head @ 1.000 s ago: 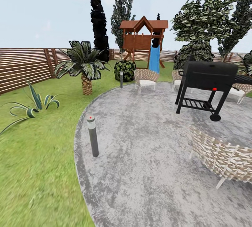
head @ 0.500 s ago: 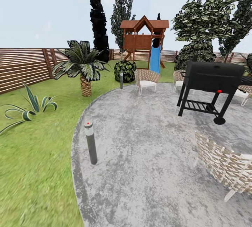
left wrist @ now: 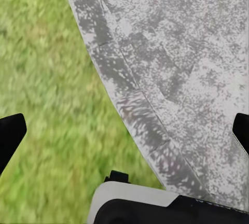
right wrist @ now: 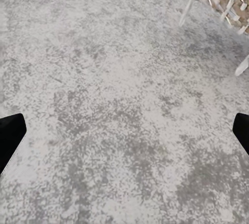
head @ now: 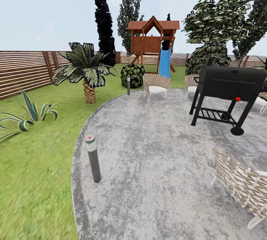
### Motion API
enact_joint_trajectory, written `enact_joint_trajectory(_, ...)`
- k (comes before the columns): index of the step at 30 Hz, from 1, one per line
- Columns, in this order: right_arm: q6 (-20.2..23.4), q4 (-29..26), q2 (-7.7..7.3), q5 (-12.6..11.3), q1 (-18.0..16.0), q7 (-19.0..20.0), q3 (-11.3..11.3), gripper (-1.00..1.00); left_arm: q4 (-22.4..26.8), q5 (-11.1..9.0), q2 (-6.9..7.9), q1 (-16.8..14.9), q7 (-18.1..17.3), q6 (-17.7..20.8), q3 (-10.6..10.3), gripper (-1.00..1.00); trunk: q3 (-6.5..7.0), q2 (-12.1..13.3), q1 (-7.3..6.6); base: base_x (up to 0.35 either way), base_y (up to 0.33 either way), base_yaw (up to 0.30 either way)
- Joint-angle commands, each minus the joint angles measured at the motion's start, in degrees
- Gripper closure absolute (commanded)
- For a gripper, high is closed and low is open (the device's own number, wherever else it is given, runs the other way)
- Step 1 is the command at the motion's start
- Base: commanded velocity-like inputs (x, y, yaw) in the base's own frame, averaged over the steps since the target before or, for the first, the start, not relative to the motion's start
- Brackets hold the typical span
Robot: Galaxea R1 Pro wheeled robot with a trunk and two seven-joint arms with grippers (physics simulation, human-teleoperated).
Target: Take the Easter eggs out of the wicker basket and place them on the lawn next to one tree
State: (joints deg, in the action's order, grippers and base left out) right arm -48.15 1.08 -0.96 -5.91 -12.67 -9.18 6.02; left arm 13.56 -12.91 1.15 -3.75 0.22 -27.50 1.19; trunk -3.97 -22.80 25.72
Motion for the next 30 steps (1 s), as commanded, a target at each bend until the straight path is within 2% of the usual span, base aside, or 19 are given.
enact_joint_trajectory(1,-0.3,0.1,0.0,-0.1,-0.1,0.2,0.3,-1.0,0.0,0.0,-0.01,-0.1,0.0,-0.2,0.1,-1.0,-0.12,-0.1,0.07,0.332,0.0,0.0)
enact_joint_trajectory(30,-0.3,-0.2,-0.08,-0.4,-0.1,-0.1,0.6,-1.0,0.0,0.3,-0.15,0.0,-0.1,-0.2,-0.4,-1.0,-0.12,-0.1,0.07,0.332,0.0,0.0)
